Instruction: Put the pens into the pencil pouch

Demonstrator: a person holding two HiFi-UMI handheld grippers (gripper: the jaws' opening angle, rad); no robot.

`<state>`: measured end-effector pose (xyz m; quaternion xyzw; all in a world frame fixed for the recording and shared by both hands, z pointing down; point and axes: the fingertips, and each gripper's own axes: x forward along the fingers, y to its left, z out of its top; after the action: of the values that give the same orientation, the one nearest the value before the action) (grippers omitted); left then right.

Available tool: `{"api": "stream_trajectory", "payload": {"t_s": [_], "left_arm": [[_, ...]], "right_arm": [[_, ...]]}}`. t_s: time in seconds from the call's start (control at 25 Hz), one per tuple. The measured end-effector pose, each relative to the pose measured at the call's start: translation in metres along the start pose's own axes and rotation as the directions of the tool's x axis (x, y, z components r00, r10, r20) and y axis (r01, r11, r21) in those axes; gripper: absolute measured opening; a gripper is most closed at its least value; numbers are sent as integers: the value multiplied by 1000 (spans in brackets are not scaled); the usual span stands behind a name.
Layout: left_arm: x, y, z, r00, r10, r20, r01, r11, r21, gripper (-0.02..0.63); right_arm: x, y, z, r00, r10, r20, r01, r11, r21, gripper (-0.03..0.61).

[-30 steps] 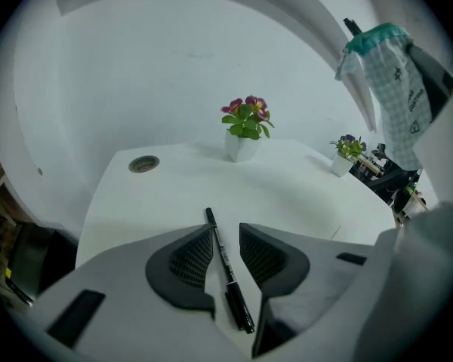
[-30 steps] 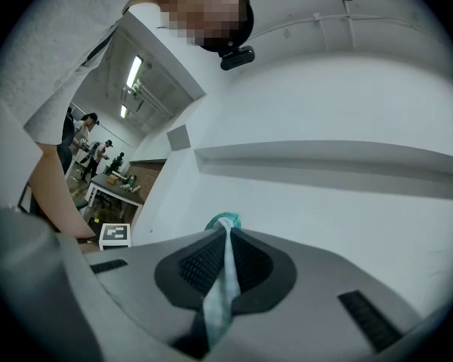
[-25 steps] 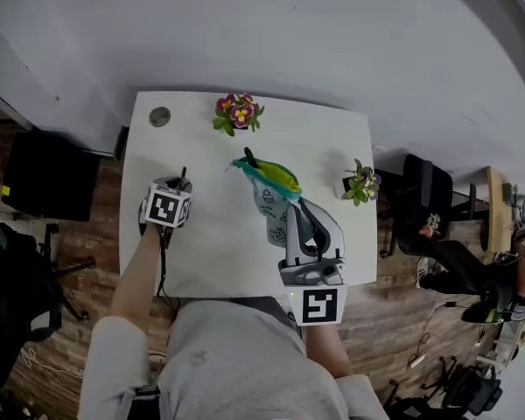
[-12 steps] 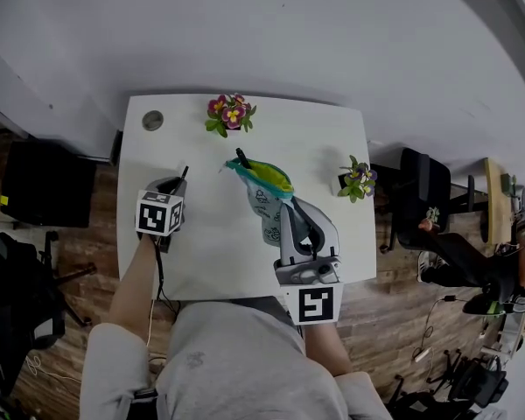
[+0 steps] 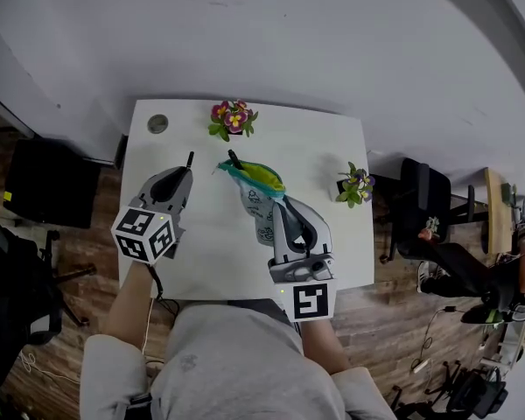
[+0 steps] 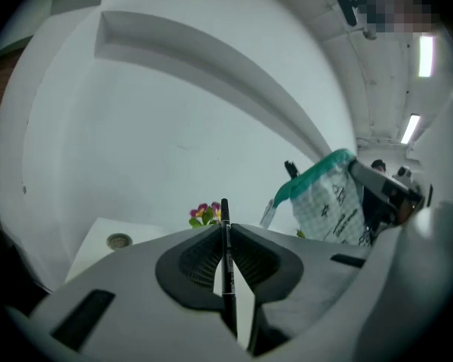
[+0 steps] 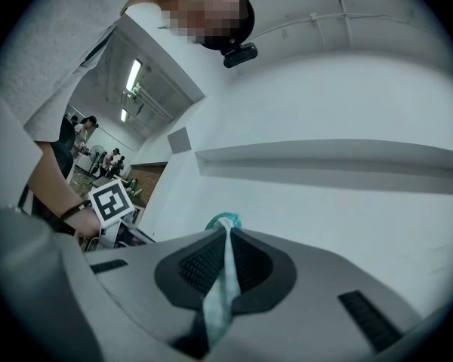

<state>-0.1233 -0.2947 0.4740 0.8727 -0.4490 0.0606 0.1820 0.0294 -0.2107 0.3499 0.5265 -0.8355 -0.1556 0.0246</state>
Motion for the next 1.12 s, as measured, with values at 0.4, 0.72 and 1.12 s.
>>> {"api": "stream_trajectory", "payload": {"t_s": [0.4,0.72,1.12], "left_arm": [[-44,-46,117,939,-83,335,101,994,-37,57],[-53,-93,178,831,-191,523,255,966,-52,57],[-20,-144,183,800,-286,528,360,932,-41,55]], "right_arm": [[-5,8,1,999,40,25,-41,999,20,37],[-13,9,3,998,55,35,-56,998,23,37],[-22,9,1,998,63,24,-63,998,11,37]]}}
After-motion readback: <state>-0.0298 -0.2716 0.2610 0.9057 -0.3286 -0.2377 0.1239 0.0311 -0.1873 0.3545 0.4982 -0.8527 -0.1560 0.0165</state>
